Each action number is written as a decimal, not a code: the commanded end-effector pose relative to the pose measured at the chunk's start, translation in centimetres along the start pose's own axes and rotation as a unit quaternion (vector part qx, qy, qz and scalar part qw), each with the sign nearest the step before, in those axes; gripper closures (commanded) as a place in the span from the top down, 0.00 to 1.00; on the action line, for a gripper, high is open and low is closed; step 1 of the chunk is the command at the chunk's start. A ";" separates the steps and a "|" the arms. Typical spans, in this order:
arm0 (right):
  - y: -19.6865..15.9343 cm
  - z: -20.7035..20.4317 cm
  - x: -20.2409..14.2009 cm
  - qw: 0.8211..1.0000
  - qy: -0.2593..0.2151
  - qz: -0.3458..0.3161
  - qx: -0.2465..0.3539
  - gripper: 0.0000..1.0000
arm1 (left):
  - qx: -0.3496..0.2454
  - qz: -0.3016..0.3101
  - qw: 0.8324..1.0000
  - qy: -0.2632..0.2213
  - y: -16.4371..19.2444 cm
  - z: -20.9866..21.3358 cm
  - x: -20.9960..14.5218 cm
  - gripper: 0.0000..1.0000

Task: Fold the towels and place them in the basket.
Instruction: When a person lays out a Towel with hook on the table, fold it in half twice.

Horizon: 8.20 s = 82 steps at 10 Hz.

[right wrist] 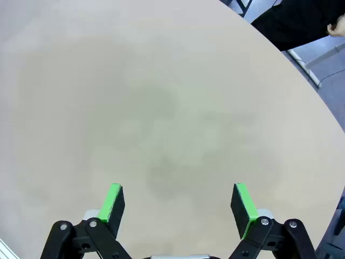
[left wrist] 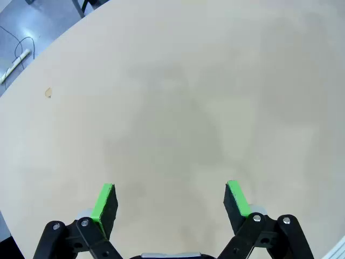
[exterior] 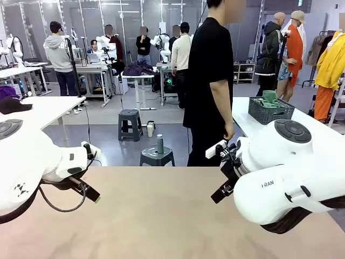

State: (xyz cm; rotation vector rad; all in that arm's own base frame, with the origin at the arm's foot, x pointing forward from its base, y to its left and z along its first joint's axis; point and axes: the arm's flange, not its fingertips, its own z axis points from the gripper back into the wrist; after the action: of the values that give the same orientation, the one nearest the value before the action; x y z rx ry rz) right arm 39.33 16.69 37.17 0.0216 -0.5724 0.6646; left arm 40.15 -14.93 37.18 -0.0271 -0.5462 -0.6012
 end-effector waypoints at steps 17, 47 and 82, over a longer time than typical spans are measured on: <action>-9.9 15.1 4.1 0.974 -0.035 -0.132 0.180 1.00 | -0.260 0.131 0.956 0.022 9.6 15.0 6.2 1.00; -26.3 22.1 -23.8 0.803 -0.168 -0.404 0.404 1.00 | -0.376 0.367 0.825 -0.207 26.2 25.8 -22.6 1.00; -26.3 22.1 -23.8 0.803 -0.168 -0.404 0.404 1.00 | -0.376 0.367 0.825 -0.207 26.2 25.8 -22.6 1.00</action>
State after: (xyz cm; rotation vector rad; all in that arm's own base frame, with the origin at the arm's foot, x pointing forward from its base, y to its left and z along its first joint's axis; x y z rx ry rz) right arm 28.55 -22.07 47.78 1.1475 -0.4958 -0.0144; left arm 26.54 23.37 51.41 -1.0931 -0.6163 0.0197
